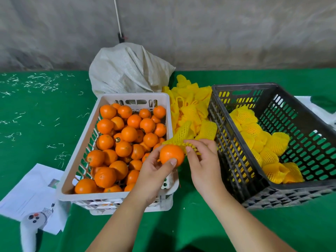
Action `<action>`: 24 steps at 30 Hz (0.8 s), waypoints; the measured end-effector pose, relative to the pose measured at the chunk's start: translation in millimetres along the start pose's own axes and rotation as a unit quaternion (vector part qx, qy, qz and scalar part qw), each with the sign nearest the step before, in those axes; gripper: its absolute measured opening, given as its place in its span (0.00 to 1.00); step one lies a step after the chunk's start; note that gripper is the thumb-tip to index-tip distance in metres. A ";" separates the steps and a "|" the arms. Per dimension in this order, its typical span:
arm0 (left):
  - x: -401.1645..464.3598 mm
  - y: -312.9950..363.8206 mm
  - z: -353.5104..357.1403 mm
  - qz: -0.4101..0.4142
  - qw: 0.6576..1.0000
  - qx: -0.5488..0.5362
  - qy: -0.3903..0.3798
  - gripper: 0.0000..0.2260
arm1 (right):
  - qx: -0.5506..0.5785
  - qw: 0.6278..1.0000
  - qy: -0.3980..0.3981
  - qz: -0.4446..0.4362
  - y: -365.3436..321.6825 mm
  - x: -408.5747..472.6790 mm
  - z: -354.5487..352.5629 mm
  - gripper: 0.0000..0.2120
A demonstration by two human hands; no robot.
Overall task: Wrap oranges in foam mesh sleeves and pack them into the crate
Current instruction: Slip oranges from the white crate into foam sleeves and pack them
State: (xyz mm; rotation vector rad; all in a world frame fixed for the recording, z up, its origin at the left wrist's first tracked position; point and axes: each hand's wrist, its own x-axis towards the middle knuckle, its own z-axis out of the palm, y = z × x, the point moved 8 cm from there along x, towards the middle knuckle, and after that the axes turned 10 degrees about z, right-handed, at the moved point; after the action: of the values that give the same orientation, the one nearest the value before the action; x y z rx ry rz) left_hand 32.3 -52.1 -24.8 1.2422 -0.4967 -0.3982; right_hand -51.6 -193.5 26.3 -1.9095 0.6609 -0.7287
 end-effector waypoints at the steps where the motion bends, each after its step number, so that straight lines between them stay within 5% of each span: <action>1: 0.2 -1.1 -3.5 0.004 1.000 0.017 0.012 0.24 | -0.014 1.000 -0.012 -0.024 -2.6 -3.0 0.8 0.11; 5: 6.2 -2.7 -3.3 0.028 0.999 0.031 -0.017 0.31 | -0.063 0.992 -0.021 -0.104 -13.3 -18.0 2.3 0.11; 11: 8.7 -8.2 -11.7 0.017 0.997 -0.033 0.073 0.13 | -0.085 0.981 -0.071 -0.161 -17.7 -40.5 23.1 0.09; 17: 4.5 -7.3 4.4 0.007 0.996 0.009 -0.083 0.27 | -0.057 0.996 -0.028 -0.063 -4.7 -18.4 9.6 0.23; 24: 5.9 -4.5 1.2 0.064 0.995 0.082 -0.004 0.17 | -0.077 0.984 0.022 -0.159 -26.6 -18.4 -6.3 0.09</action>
State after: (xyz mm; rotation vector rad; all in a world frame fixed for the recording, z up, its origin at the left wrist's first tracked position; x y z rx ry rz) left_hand 36.4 -57.6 -28.1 1.3589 -0.6228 -0.2579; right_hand -65.0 -173.5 48.8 -2.1751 0.4546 -0.9450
